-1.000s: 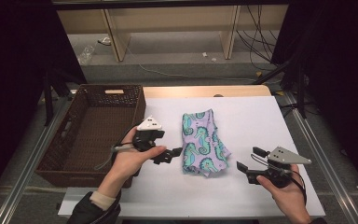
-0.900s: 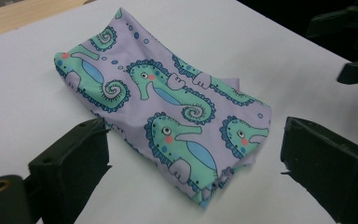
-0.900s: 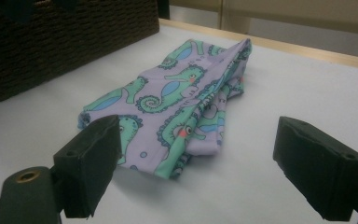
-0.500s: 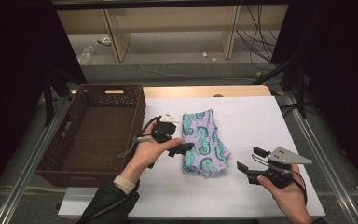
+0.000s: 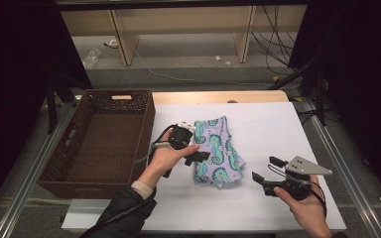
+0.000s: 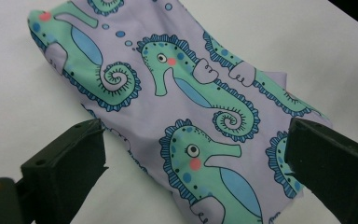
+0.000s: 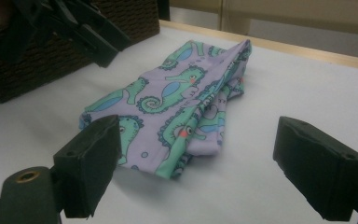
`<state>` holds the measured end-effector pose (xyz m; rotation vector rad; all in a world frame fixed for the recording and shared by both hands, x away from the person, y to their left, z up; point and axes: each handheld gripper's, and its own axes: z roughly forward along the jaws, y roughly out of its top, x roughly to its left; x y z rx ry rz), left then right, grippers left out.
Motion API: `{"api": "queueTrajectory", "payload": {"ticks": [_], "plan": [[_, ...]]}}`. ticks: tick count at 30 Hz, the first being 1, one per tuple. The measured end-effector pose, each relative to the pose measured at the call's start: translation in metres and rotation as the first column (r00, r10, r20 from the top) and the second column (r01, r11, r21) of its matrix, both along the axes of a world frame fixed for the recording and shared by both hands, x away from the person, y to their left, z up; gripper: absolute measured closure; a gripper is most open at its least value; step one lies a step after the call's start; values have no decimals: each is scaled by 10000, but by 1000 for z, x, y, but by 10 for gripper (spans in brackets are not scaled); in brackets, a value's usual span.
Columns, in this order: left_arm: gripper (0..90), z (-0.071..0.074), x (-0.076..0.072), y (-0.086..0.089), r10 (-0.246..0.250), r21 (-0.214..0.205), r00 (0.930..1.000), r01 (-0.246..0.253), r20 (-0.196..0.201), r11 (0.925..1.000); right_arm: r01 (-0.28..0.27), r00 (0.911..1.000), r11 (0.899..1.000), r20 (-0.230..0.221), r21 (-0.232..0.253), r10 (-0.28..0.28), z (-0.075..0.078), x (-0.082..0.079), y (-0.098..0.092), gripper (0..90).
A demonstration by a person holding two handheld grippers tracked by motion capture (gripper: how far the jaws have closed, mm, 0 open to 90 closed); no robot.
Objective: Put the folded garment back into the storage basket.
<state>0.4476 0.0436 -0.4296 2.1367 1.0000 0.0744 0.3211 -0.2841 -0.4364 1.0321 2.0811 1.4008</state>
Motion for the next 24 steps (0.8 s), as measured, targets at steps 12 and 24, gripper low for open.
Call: {"api": "queueTrajectory", "payload": {"ticks": [12,24], "plan": [[46,-28,18,-19,505,786,9912,-411,-1222,9961,-9,10000,10000,-15,54,9,0,-1,-1,158],[69,-42,23,-18,739,460,9747,-657,-2110,9968,-48,10000,10000,-1,67,48,0,-1,0,159]]}}
